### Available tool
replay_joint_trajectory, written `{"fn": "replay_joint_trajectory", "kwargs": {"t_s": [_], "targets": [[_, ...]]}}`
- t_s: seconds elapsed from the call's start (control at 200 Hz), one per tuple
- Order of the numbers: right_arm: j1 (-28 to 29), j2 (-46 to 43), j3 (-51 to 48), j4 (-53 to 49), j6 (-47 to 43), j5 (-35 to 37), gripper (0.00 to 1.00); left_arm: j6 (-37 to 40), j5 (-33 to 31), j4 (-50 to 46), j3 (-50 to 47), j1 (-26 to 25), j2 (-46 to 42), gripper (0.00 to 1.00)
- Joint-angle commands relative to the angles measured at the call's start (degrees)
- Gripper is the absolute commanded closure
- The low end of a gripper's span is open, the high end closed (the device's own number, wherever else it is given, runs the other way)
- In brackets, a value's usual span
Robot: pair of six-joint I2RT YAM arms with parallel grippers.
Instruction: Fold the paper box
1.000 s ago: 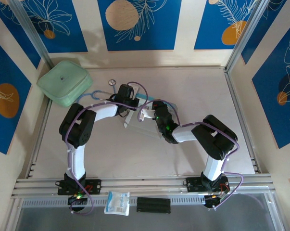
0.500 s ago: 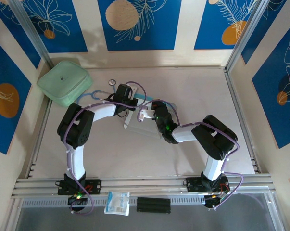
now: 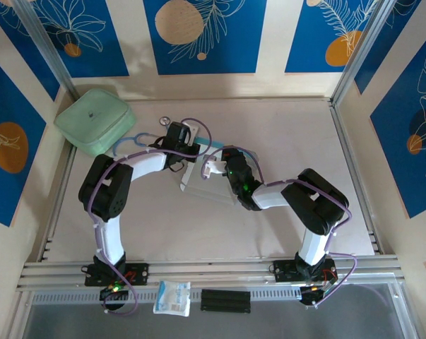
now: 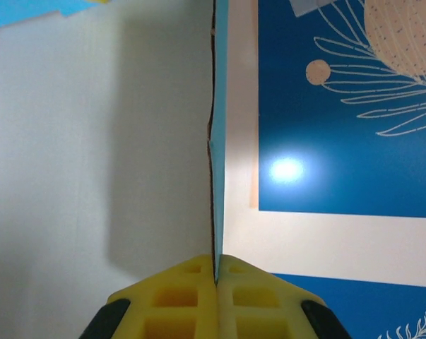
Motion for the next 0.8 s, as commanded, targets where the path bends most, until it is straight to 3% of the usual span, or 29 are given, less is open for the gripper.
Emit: {"fn": "replay_joint_trajectory", "kwargs": {"t_s": [0.0, 0.285, 0.585, 0.795], "targets": [[0.6, 0.6, -0.8, -5.3, 1.4, -2.0, 1.00, -1.0, 1.7, 2.2, 1.0, 1.2, -2.9, 1.00], [0.7, 0.6, -0.8, -5.4, 1.4, -2.0, 1.00, -1.2, 0.3, 2.1, 0.2, 1.2, -3.2, 1.00], [1.6, 0.6, -0.6, -5.4, 1.2, -1.8, 1.00, 2.7, -14.0, -4.5, 4.8, -0.3, 2.1, 0.96], [2.6, -0.2, 0.8, -12.1, 6.1, -3.5, 1.00, 3.1, -13.7, -4.8, 7.7, -1.8, 6.3, 0.95]]}}
